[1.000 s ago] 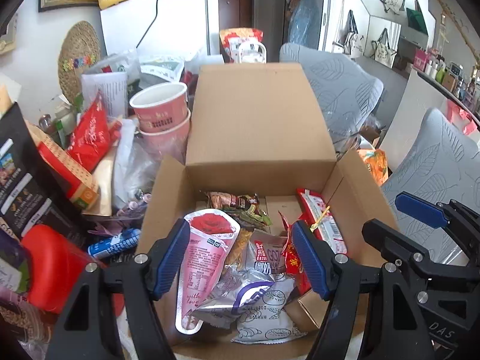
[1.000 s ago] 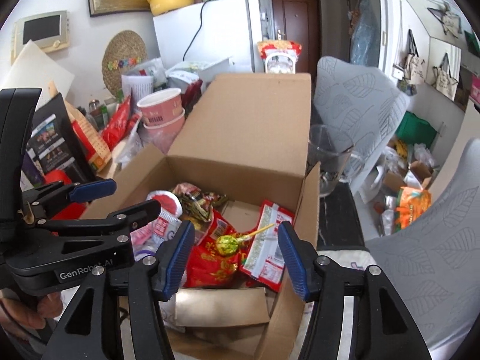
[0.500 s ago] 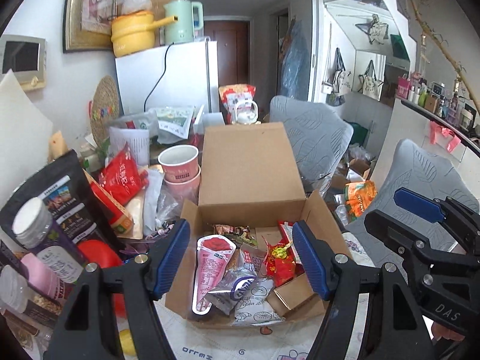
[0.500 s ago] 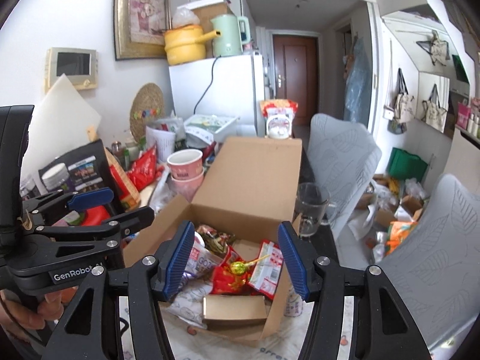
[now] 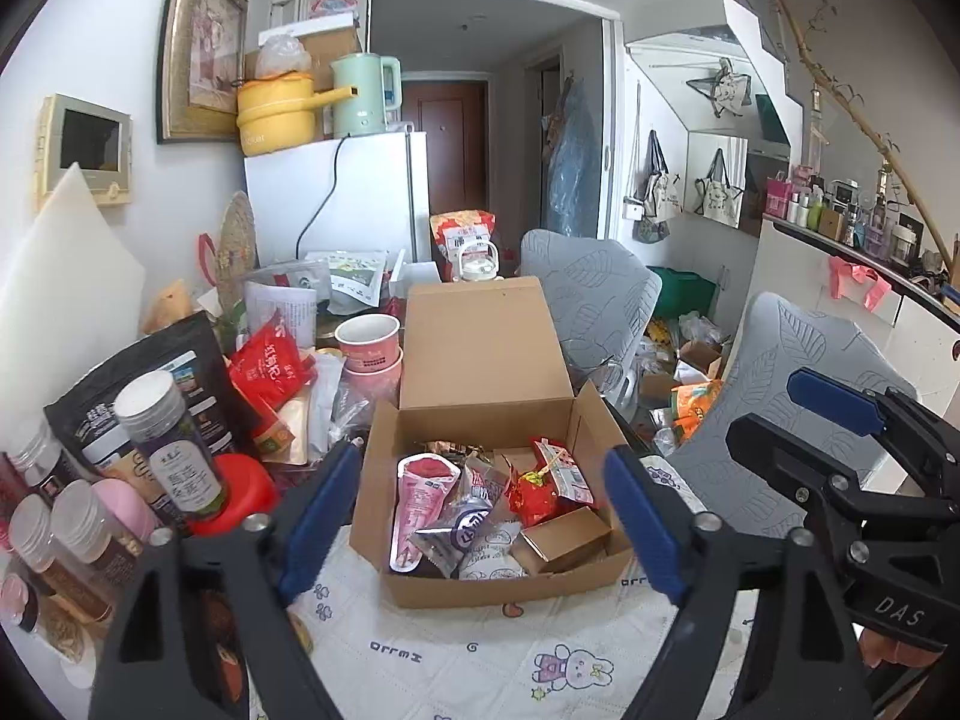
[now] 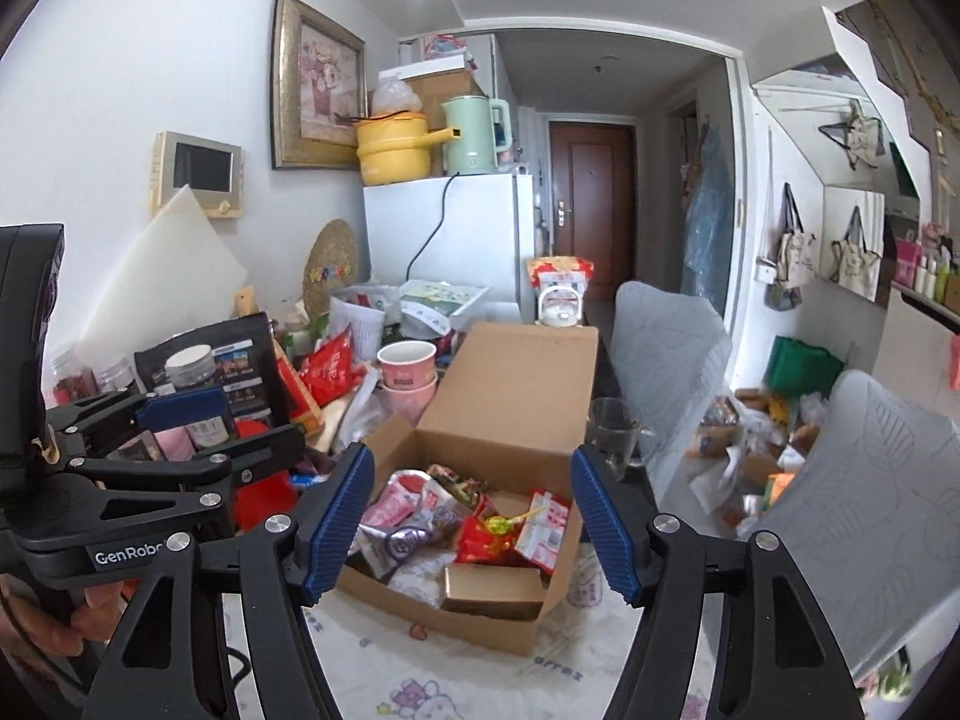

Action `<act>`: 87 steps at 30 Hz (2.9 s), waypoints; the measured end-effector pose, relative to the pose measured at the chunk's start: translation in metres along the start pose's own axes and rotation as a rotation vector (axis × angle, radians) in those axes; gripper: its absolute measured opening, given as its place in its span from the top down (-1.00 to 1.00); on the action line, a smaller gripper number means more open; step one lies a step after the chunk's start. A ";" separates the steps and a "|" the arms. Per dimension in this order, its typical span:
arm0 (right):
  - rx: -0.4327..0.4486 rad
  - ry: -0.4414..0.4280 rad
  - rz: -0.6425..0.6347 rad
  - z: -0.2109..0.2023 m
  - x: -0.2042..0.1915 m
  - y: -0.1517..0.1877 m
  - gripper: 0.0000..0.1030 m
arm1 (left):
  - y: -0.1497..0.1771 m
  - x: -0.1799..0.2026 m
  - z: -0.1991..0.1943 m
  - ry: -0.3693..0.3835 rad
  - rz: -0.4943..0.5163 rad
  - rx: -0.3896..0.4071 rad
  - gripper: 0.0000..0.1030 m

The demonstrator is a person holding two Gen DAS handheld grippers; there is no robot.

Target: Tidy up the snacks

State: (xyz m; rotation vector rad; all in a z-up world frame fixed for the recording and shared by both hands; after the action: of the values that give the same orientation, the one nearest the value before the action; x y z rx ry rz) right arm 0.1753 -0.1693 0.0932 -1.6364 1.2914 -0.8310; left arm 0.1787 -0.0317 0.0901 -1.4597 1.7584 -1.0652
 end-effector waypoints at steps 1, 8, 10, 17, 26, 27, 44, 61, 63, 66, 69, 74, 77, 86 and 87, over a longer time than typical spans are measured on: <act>0.003 -0.001 0.002 -0.005 -0.001 0.002 -0.33 | 0.003 0.001 -0.007 -0.002 0.005 0.011 -0.76; 0.004 0.003 0.016 -0.032 -0.006 0.021 -0.38 | 0.024 0.008 -0.034 -0.005 0.016 0.023 -0.80; 0.005 0.008 0.015 -0.037 -0.007 0.026 -0.40 | 0.031 0.009 -0.037 -0.003 0.014 0.017 -0.80; -0.011 0.035 0.009 -0.050 -0.012 0.047 -0.40 | 0.056 0.010 -0.041 0.010 -0.017 -0.016 -0.80; -0.052 0.040 0.027 -0.054 -0.013 0.075 -0.40 | 0.076 0.011 -0.043 -0.007 -0.028 -0.036 -0.80; -0.058 0.037 0.028 -0.054 -0.013 0.078 -0.41 | 0.077 0.012 -0.042 -0.003 -0.029 -0.040 -0.80; -0.116 0.080 0.051 -0.051 0.007 0.098 -0.40 | 0.098 0.027 -0.032 0.031 -0.025 -0.105 -0.80; -0.124 0.075 0.037 -0.051 0.007 0.100 -0.40 | 0.101 0.027 -0.028 0.059 -0.046 -0.118 -0.80; -0.125 0.074 0.034 -0.052 0.007 0.100 -0.40 | 0.100 0.027 -0.028 0.059 -0.045 -0.116 -0.80; -0.125 0.073 0.032 -0.051 0.006 0.100 -0.40 | 0.101 0.027 -0.026 0.065 -0.053 -0.123 -0.80; -0.124 0.075 0.031 -0.050 0.006 0.100 -0.40 | 0.101 0.024 -0.026 0.065 -0.058 -0.122 -0.80; -0.126 0.076 0.030 -0.049 0.006 0.099 -0.40 | 0.099 0.023 -0.027 0.059 -0.054 -0.118 -0.80; -0.125 0.076 0.032 -0.048 0.008 0.099 -0.40 | 0.097 0.024 -0.027 0.058 -0.050 -0.116 -0.80; -0.125 0.089 0.040 -0.047 0.015 0.102 -0.40 | 0.099 0.028 -0.024 0.063 -0.038 -0.137 -0.80; -0.128 0.092 0.042 -0.046 0.016 0.104 -0.40 | 0.099 0.028 -0.023 0.061 -0.037 -0.138 -0.80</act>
State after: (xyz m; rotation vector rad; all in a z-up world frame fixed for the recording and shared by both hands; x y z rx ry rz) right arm 0.0975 -0.2043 0.0167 -1.6805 1.4648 -0.8208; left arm 0.1052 -0.0474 0.0164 -1.5629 1.8876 -1.0348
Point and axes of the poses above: each gripper's, at about its wrist camera, not at the fingertips, and z roughly the way its jaws point, x to its right, y to its underside, the point moved 6 cm from there along z, roughly the way its jaws point, and after that the axes turned 5 degrees about y, right-handed, at the moved point
